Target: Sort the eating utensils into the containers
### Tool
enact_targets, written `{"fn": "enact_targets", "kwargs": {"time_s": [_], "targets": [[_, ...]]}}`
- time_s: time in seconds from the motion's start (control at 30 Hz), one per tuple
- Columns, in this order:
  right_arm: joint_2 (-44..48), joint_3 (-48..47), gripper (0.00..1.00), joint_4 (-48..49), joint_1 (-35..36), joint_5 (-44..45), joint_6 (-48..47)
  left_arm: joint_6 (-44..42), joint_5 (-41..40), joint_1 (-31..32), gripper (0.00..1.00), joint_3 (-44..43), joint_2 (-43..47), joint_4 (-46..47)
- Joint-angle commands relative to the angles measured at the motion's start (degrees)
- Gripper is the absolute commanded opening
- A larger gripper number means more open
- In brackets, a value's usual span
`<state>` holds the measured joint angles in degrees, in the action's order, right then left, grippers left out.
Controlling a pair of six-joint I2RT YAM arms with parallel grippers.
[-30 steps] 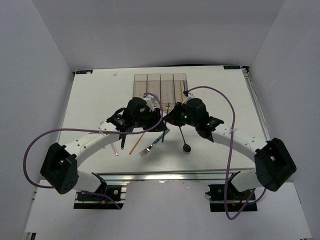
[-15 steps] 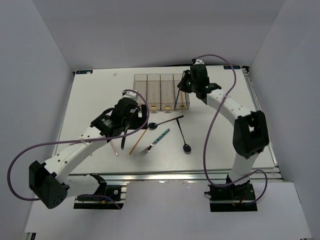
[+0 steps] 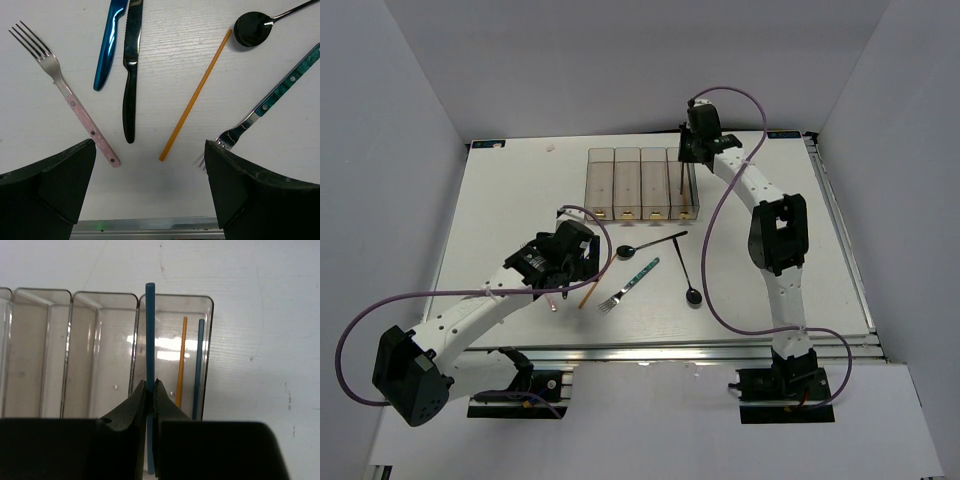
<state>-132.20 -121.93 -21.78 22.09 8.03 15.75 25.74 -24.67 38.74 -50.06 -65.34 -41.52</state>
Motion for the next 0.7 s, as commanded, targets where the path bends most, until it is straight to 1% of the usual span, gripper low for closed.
{"fn": "enact_targets", "kwargs": {"time_s": [0.0,0.07,0.13,0.17,0.2,0.23,0.3,0.33,0.37,0.4,0.5,0.57,0.63,0.67], "targets": [[1.2,2.5,0.0,-2.0,-0.4,0.2,-2.4,-0.8,-1.0,0.1,0.98,-0.8,0.4,0.9],[1.9,4.0,0.0,-2.6,-0.3,-0.6,-2.0,-1.0,-0.8,0.1,0.98,-0.9,-0.1,1.1],[2.6,6.1,0.04,-3.3,-0.4,-2.1,-1.1,-1.0,-0.6,0.1,0.98,-0.7,-0.4,1.2],[3.2,6.6,0.12,-3.4,-0.3,-2.8,-0.8,-1.0,-0.6,0.1,0.98,-0.6,-0.4,1.2],[3.2,6.9,0.15,-3.9,-0.3,-3.1,-0.5,-1.0,-0.3,0.1,0.98,-0.5,-0.3,1.3],[3.2,6.9,0.24,-4.8,-0.4,-2.7,-0.5,-0.9,-0.3,0.1,0.98,-0.1,-0.2,1.6],[3.1,6.8,0.36,-5.7,-0.4,-2.2,-0.5,-0.9,-0.2,0.1,0.98,0.0,0.3,1.7],[3.2,6.4,0.46,-6.7,-0.3,-1.7,-0.6,-0.9,-0.1,0.1,0.98,-0.2,0.5,1.7],[3.4,6.0,0.52,-7.1,-0.4,-1.5,-0.7,-1.0,-0.1,0.1,0.98,-0.3,0.5,1.6],[3.5,5.6,0.55,-7.6,-0.4,-1.4,-1.0,-1.0,0.1,0.1,0.98,-0.3,0.5,1.7],[5.3,3.6,0.57,-9.5,-0.4,-0.8,-1.0,-1.3,0.4,0.0,0.98,-0.8,-0.5,2.0],[8.3,3.7,0.58,-10.5,-0.4,-0.8,-0.5,-1.6,0.8,0.1,0.98,-1.2,-1.5,2.3],[13.0,5.1,0.58,-11.1,-0.3,-1.3,0.1,-1.9,2.5,0.1,0.98,-1.1,-3.5,3.8],[14.8,7.7,0.58,-11.4,-0.2,-1.7,0.2,-2.2,3.3,0.1,0.98,-0.8,-4.4,5.3]]}}
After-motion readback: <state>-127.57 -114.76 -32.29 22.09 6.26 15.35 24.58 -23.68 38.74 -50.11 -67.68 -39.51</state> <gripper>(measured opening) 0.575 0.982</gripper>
